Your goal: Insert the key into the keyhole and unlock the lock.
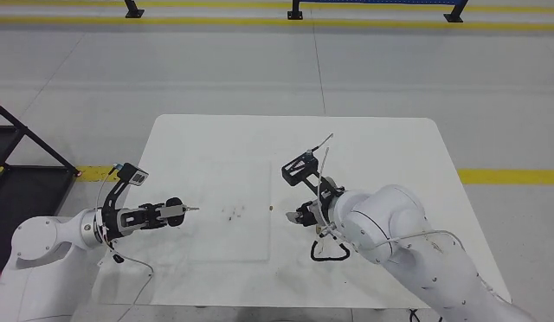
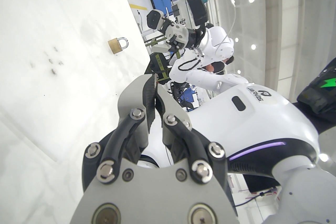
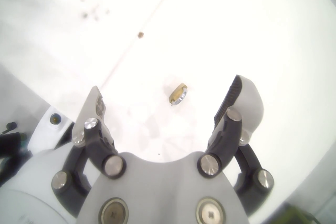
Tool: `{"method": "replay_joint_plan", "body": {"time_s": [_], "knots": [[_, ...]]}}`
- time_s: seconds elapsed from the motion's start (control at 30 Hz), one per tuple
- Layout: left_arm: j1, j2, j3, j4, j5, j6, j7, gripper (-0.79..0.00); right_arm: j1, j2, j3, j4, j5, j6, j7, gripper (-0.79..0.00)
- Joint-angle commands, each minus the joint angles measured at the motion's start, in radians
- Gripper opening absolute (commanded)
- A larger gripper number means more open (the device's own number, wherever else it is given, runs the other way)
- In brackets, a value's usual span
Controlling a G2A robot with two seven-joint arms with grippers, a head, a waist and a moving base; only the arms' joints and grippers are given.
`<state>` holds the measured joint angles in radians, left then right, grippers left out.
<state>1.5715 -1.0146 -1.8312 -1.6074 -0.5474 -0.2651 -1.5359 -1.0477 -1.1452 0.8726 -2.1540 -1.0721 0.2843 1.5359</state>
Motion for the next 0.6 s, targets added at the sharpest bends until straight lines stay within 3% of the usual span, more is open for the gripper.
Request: {"method": "replay_joint_plan", "body": {"time_s": [0.0, 0.57], "knots": [[0.0, 0.0, 0.0, 0.0, 0.0, 0.0, 0.0, -0.785, -0.003, 0.013, -0.004, 0.007, -0.005, 0.0, 0.0, 0.0], [0.0, 0.0, 0.0, 0.0, 0.0, 0.0, 0.0, -0.785, 0.039, 0.09, -0.075, 0.104, 0.14, 0.0, 0.0, 0.0]]}}
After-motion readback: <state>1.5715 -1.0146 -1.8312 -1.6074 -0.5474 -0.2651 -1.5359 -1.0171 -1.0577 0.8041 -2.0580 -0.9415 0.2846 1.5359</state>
